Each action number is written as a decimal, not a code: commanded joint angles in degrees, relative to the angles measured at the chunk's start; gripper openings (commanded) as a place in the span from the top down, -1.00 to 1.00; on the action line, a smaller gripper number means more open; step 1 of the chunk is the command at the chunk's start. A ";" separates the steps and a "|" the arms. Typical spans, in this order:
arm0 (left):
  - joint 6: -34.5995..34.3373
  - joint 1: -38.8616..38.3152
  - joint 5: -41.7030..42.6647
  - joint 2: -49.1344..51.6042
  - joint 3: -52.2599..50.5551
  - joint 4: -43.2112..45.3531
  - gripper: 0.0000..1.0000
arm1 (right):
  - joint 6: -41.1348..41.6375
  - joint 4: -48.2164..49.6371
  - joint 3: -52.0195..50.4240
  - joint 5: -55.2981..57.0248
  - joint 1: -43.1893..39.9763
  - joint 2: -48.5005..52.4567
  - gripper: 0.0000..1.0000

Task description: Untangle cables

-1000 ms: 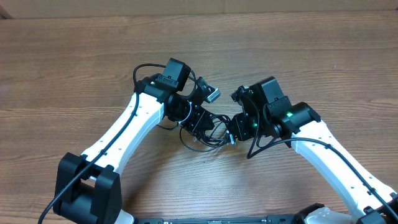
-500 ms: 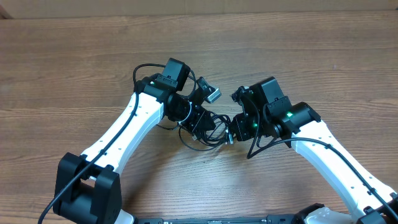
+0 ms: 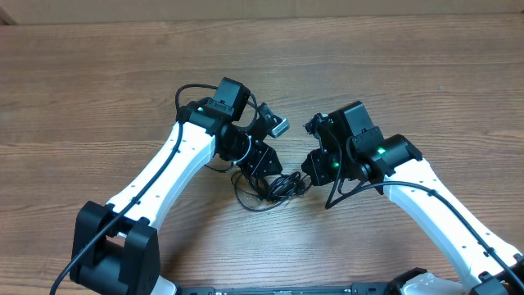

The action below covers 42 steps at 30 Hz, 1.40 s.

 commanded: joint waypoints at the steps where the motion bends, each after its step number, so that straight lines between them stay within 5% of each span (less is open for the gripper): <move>1: 1.09 -0.07 -2.73 -1.25 0.20 0.07 0.41 | -0.26 0.09 -0.02 0.35 -0.15 -0.04 0.75; 12: 2.03 -3.32 -4.46 -1.20 -0.85 -0.79 0.19 | -0.26 0.15 -0.02 0.39 -0.15 -0.04 0.27; 19: 1.95 -7.37 -18.93 -1.18 -3.34 -0.61 0.13 | -0.24 0.13 -0.02 0.39 -0.15 -0.04 0.26; 38: -5.44 -9.14 -18.60 -0.85 -8.26 8.28 -0.01 | 0.07 0.09 -0.02 1.62 -0.15 -0.04 0.35; 42: -6.43 -9.14 -18.58 -0.83 -9.16 8.46 -0.04 | 13.92 -2.16 -0.02 18.51 -0.72 -0.04 0.56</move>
